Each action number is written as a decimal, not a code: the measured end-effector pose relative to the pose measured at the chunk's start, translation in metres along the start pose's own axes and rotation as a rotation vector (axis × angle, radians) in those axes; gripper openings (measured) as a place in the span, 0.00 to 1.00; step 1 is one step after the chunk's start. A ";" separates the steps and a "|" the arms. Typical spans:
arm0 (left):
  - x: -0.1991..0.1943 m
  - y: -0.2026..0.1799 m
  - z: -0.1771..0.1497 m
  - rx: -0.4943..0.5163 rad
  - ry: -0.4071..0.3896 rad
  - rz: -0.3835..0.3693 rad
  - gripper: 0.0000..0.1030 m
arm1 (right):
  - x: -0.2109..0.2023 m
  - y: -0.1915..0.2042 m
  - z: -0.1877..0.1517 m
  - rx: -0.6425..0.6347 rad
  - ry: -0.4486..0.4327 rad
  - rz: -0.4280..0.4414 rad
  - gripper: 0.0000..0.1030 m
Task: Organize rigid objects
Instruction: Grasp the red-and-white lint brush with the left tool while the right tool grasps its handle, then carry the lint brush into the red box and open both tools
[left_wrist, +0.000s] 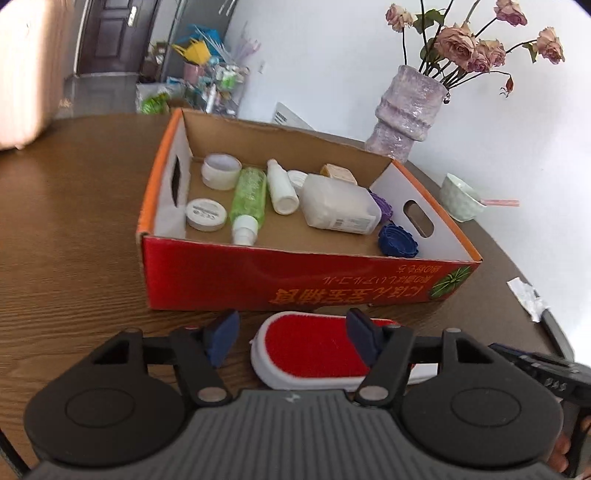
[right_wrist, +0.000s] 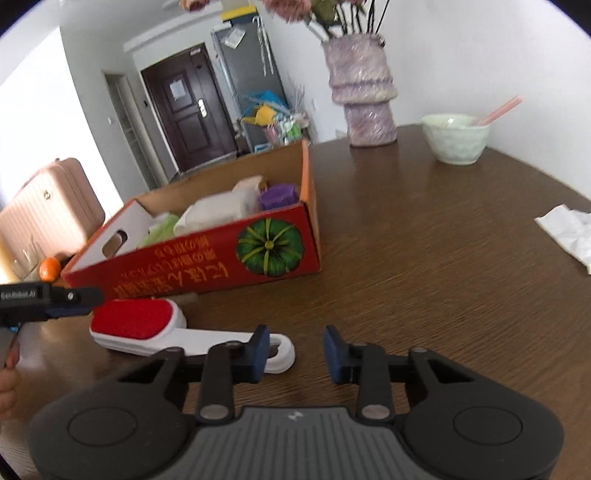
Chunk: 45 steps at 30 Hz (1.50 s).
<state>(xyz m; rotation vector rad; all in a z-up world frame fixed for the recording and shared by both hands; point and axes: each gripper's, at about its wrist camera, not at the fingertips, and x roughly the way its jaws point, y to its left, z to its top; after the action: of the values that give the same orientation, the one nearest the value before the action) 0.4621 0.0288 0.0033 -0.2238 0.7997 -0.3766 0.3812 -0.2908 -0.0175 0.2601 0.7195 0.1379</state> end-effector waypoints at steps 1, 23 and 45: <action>0.003 0.002 -0.001 -0.007 0.009 -0.011 0.60 | 0.004 0.001 -0.001 0.000 0.010 0.010 0.27; -0.017 -0.003 -0.038 -0.084 0.066 -0.037 0.61 | 0.005 -0.023 0.005 0.063 0.057 0.075 0.17; -0.102 -0.039 -0.094 -0.135 -0.098 -0.050 0.48 | -0.087 -0.014 -0.046 0.126 -0.111 0.098 0.14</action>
<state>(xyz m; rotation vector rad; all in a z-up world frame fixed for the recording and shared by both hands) 0.3193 0.0302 0.0191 -0.3863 0.7245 -0.3568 0.2857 -0.3139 0.0002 0.4205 0.6058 0.1699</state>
